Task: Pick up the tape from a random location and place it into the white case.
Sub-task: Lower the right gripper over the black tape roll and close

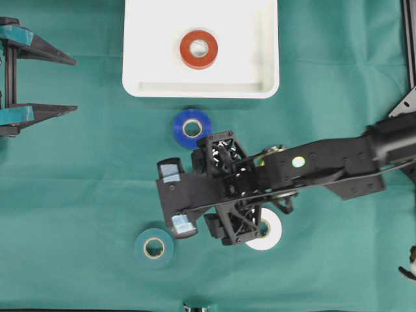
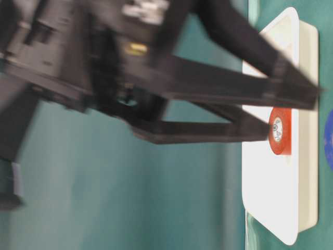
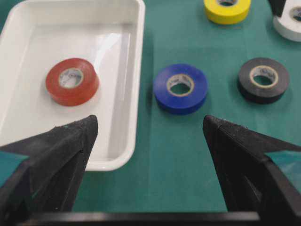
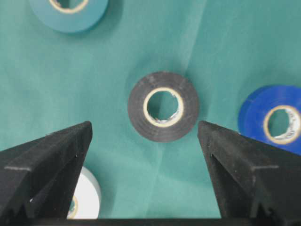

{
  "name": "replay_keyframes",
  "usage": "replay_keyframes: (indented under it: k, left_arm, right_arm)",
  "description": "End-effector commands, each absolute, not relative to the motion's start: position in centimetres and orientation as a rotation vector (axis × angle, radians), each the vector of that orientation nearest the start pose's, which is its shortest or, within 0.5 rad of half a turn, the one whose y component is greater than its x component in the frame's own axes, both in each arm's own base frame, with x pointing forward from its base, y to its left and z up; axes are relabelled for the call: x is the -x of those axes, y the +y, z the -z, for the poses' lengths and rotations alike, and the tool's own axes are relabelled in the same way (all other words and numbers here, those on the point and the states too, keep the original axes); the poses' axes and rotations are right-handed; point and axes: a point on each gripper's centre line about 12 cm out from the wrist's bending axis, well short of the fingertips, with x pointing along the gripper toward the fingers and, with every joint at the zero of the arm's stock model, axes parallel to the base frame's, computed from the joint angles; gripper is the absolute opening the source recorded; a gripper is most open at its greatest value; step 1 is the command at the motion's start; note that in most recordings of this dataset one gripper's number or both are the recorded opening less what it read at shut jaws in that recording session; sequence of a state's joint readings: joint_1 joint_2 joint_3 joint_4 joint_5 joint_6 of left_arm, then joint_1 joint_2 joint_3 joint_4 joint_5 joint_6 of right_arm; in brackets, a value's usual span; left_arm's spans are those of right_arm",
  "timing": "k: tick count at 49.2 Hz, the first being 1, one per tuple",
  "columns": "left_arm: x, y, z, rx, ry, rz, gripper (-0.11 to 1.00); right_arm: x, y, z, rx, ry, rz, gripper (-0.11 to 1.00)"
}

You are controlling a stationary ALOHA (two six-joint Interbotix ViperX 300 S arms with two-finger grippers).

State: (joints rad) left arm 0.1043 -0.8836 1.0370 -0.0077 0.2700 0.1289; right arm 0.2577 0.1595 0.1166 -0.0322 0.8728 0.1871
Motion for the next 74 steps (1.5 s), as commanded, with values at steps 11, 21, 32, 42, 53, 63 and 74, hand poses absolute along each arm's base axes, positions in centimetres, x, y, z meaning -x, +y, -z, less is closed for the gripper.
replay_keyframes:
  k: [11, 21, 32, 42, 53, 63, 74]
  left_arm:
    - [-21.7, 2.2, -26.9, -0.094, 0.437, -0.073, 0.99]
    - [-22.1, 2.3, -26.8, -0.095, 0.434, -0.075, 0.99]
    - [-22.1, 2.3, -26.7, -0.095, 0.433, -0.075, 0.99]
    - [-22.1, 2.3, -26.8, -0.097, 0.431, -0.073, 0.99]
    - [-22.1, 2.3, -26.7, -0.095, 0.433, -0.075, 0.99]
    - [-22.1, 2.3, -26.8, -0.096, 0.431, -0.073, 0.99]
    - [-22.1, 2.3, -26.7, -0.096, 0.433, -0.073, 0.99]
  right_arm:
    - [-44.1, 12.3, -21.1, 0.021, 1.13, -0.131, 0.88]
    - [-44.5, 12.5, -18.8, 0.03, 1.168, -0.129, 0.88]
    - [-44.6, 12.5, -16.5, 0.033, 1.185, -0.127, 0.88]
    - [-44.6, 12.5, -14.9, 0.029, 1.171, -0.131, 0.88]
    - [-44.6, 12.3, -13.4, 0.026, 1.169, -0.129, 0.88]
    - [-44.7, 12.0, -11.5, 0.007, 1.183, -0.109, 0.88]
    - [-44.6, 11.9, -10.7, -0.014, 1.188, -0.095, 0.88]
